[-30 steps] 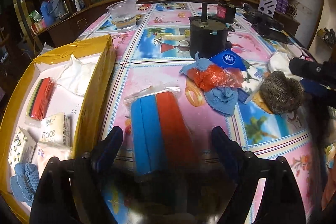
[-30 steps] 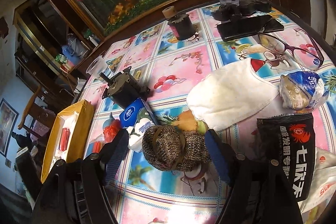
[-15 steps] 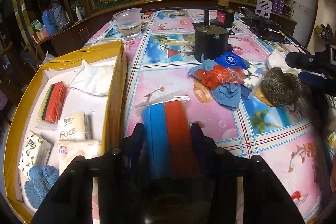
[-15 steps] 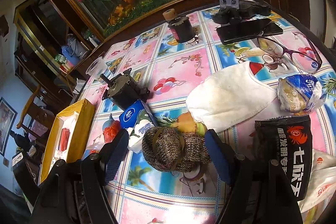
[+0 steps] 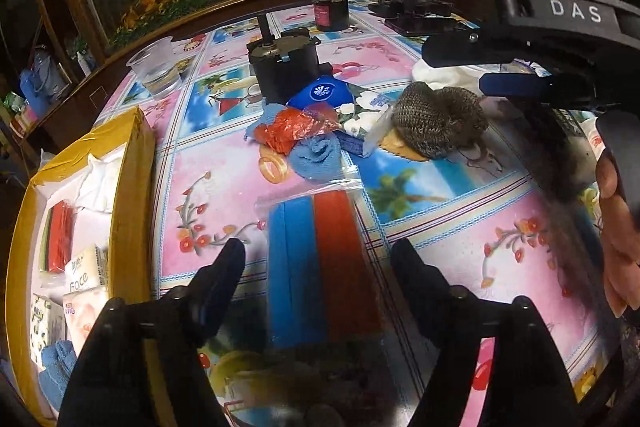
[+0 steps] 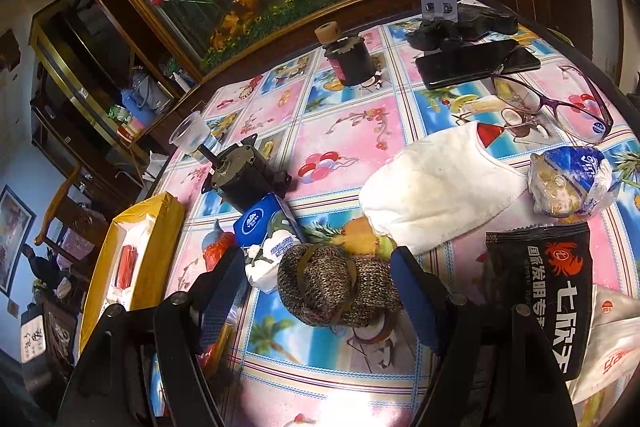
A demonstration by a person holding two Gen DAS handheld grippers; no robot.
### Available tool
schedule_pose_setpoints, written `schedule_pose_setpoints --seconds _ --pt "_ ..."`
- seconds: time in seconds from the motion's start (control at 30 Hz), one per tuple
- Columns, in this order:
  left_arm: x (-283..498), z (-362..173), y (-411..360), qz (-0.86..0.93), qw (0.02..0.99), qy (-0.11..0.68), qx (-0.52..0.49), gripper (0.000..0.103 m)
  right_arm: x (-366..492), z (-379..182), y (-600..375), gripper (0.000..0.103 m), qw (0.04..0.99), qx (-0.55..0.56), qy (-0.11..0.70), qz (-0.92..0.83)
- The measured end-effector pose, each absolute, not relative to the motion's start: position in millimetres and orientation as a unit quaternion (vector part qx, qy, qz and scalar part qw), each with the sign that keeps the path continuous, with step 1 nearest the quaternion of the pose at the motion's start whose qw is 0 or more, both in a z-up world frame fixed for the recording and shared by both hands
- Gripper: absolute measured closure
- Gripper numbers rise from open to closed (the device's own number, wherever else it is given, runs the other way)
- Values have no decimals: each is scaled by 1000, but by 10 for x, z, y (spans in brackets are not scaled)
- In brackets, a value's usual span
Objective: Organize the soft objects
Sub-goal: 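Grasp the bagged blue-red sponges with the left gripper while the right gripper grasps the brown scrubber, then carry the sponges and scrubber into the tray and open both grippers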
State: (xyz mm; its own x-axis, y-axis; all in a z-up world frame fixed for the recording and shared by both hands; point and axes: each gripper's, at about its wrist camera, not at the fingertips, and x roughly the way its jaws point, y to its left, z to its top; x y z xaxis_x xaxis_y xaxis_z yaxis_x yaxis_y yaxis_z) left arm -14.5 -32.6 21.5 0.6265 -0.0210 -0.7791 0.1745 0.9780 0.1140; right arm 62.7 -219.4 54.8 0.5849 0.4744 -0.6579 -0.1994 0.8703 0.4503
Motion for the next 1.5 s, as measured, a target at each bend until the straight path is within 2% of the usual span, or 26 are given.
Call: schedule_pose_setpoints --seconds 0.13,0.23,0.47,0.6,0.73,0.93,1.0,1.07,1.13,1.5 --pt "-58 165 -182 -26 896 441 56 28 643 516 -2134 23 870 159 424 194" --pt "-37 156 -74 -18 896 442 27 45 658 463 -2083 23 863 155 438 201" --pt "-32 152 25 -4 898 440 6 46 603 359 -1911 18 790 201 477 329" --pt "-23 154 -14 0 900 436 15 46 561 408 -1920 18 831 155 462 268" --pt "-18 157 2 -3 901 434 7 55 490 432 -1728 18 828 121 460 297" --pt "-34 176 47 6 903 430 -1 57 452 349 -1476 18 828 58 469 303" --pt "-39 184 43 9 904 428 1 57 436 290 -1424 21 821 47 477 309" --pt "-45 194 35 10 905 426 3 57 406 273 -1379 34 812 45 478 331" --pt "-56 205 33 11 906 423 4 57 371 295 -1370 38 816 37 472 332" --pt "-150 345 12 11 916 402 7 57 403 553 -1786 39 860 115 404 289"
